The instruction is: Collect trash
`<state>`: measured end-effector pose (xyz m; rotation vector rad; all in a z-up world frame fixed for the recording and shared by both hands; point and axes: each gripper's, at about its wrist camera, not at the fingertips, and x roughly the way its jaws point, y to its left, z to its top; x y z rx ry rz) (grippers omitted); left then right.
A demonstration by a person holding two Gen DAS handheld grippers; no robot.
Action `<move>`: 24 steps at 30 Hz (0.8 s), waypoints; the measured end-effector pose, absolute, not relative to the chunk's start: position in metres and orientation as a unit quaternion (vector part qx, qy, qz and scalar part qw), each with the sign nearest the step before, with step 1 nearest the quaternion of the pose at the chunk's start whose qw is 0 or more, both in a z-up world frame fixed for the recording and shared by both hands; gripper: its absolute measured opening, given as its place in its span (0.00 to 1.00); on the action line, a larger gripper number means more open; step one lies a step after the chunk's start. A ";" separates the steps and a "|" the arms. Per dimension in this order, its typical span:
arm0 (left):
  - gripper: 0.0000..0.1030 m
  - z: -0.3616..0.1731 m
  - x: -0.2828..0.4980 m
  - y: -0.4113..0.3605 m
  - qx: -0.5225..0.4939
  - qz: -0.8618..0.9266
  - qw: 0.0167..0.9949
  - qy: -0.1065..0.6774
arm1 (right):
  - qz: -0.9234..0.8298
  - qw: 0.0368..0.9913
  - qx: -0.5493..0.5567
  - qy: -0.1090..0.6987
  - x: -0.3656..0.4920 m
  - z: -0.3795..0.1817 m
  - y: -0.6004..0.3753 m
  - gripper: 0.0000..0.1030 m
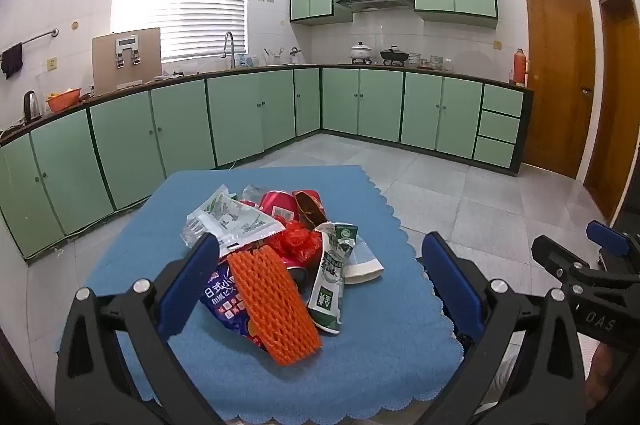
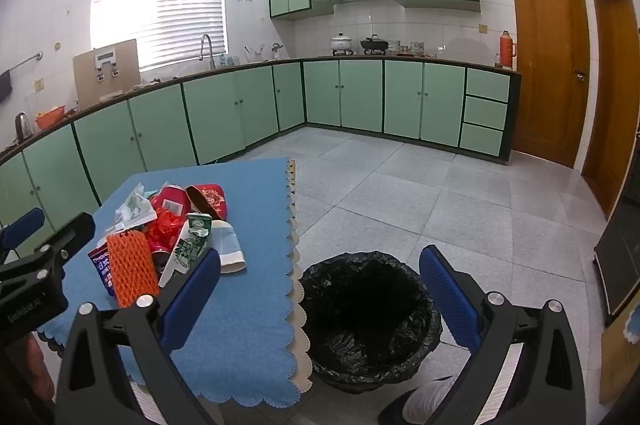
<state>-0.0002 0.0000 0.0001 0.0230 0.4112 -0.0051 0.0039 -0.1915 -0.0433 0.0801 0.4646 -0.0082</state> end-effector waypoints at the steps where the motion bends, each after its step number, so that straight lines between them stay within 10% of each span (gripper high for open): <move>1: 0.95 0.000 0.000 0.000 0.012 -0.002 0.979 0.205 | -0.004 0.972 0.040 0.230 0.004 -0.043 -0.192 0.94; 24: 0.95 0.005 0.001 0.009 0.005 0.003 0.980 0.199 | -0.003 0.972 0.042 0.231 0.004 -0.041 -0.192 0.94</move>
